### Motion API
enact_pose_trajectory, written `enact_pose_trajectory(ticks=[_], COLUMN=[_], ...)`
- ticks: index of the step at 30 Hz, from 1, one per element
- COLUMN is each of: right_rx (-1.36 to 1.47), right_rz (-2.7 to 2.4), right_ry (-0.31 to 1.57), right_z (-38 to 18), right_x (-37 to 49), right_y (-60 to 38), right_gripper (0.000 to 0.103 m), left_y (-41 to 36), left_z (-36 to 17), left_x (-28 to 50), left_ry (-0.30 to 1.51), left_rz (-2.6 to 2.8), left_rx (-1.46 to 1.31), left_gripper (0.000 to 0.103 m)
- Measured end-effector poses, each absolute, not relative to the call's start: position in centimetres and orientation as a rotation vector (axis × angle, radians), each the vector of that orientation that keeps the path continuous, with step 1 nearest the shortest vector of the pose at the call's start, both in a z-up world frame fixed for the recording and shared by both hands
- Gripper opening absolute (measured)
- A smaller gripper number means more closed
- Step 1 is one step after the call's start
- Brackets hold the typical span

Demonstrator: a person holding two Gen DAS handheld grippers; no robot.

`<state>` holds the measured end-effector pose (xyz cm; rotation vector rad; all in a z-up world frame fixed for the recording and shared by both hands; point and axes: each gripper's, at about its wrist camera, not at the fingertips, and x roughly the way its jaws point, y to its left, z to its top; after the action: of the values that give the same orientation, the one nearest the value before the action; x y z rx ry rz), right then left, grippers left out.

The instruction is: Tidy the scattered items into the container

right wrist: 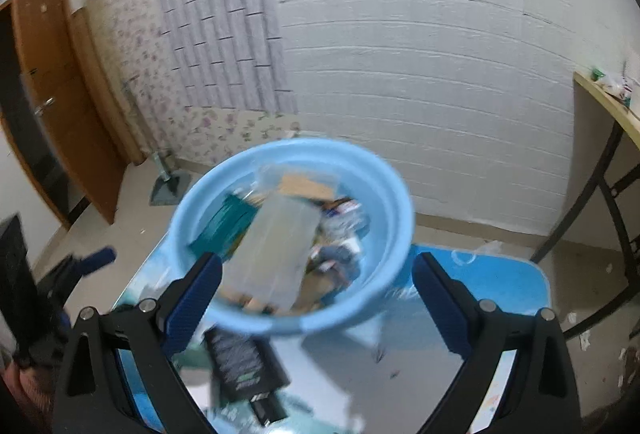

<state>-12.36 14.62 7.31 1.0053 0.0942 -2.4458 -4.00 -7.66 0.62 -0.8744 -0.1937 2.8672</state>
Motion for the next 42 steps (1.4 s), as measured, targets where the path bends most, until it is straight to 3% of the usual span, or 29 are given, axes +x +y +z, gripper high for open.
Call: enact_pose_trajectory(ticks=[4,11,27,31,39,42], right_rx=[0.970,0.957,1.056,1.080,1.110,1.117], right_rz=[-2.460,-2.423,-2.400,-2.382,-2.356,-2.355], right_ry=[0.148,0.072,0.016,0.054,0.059,0.066], right_z=[7.0,6.0,0.8,-0.4,-1.4,-1.6], right_x=[-10.2,-8.0,-5.6,-5.5,-5.6,-5.5], right_y=[14.6,15.9,19.7,19.3,19.2,19.2], right_gripper=[0.097,0.097,0.097,0.091,0.090,0.090], left_y=[-7.0,-6.1,-4.3,-3.1,-1.9,-1.6], left_z=[0.9,0.7,-4.0,-4.8,-6.2,-6.4], left_x=[-3.0,-1.9,-1.3,-1.2,-1.2,-1.2], left_ry=[-0.172,-0.192,-0.189,-0.145,-0.123,-0.106], left_rz=[2.865,2.847,2.719,2.689,2.654,2.640], left_rx=[-0.874,-0.889,-1.056,-1.085,-1.130,-1.139], left_gripper=[0.103,0.103,0.103,0.103,0.103,0.097])
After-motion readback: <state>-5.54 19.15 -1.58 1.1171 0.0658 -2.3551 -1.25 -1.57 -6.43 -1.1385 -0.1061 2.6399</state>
